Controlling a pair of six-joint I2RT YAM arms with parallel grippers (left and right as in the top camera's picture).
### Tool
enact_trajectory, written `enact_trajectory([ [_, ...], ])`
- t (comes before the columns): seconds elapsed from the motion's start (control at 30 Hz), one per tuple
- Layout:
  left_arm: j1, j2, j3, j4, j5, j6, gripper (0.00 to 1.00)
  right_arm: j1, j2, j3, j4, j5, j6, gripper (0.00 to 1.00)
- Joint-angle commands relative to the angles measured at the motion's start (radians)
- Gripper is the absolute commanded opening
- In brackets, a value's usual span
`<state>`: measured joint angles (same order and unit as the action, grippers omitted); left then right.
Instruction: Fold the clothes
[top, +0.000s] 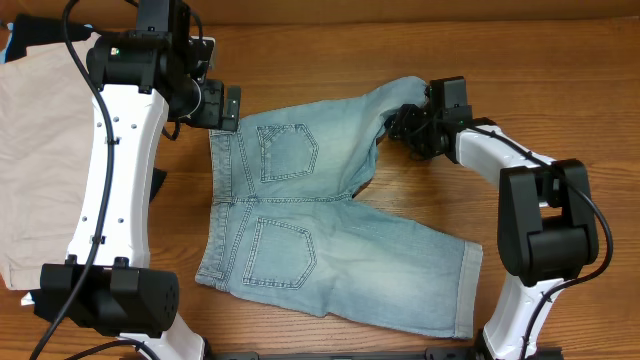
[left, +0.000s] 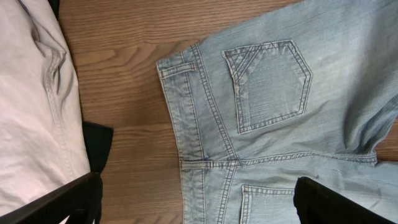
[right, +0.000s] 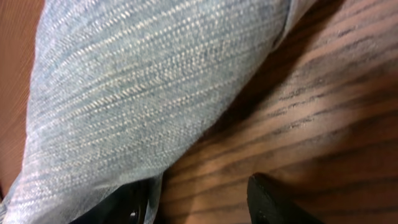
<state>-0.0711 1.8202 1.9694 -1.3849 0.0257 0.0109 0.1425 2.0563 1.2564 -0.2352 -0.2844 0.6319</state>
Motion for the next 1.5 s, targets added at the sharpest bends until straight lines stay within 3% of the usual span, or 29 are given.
enact_trajectory([
  [0.0, 0.005, 0.011, -0.006, -0.002, -0.007, 0.02, 1.0, 0.006, 0.035, -0.003, 0.031, 0.084, -0.008, 0.55],
  [0.17, 0.005, 0.011, -0.006, -0.002, -0.007, 0.019, 1.0, 0.012, 0.035, -0.003, 0.134, 0.068, -0.011, 0.5],
  [0.4, 0.005, 0.011, -0.006, -0.002, -0.006, 0.019, 1.0, 0.071, 0.035, -0.003, 0.156, 0.041, -0.011, 0.37],
  [0.57, 0.005, 0.011, -0.006, -0.002, -0.007, 0.019, 1.0, 0.105, 0.035, -0.003, 0.166, 0.068, -0.011, 0.21],
  [0.67, 0.005, 0.011, -0.006, -0.002, -0.006, 0.019, 1.0, 0.097, 0.035, -0.002, 0.159, 0.071, -0.01, 0.04],
  [0.83, 0.005, 0.011, -0.006, -0.001, -0.007, 0.02, 1.0, 0.011, 0.014, 0.024, 0.049, 0.067, -0.031, 0.04],
  [1.03, 0.005, 0.011, -0.006, 0.005, -0.007, 0.02, 1.0, -0.128, -0.156, 0.105, -0.233, 0.046, -0.238, 0.04],
  [1.17, 0.005, 0.011, -0.006, 0.006, -0.007, 0.02, 1.0, -0.15, -0.211, 0.139, -0.35, 0.045, -0.349, 0.21],
  [1.47, 0.005, 0.011, -0.006, 0.005, -0.006, 0.02, 1.0, -0.15, -0.198, 0.134, -0.508, 0.156, -0.37, 0.25],
])
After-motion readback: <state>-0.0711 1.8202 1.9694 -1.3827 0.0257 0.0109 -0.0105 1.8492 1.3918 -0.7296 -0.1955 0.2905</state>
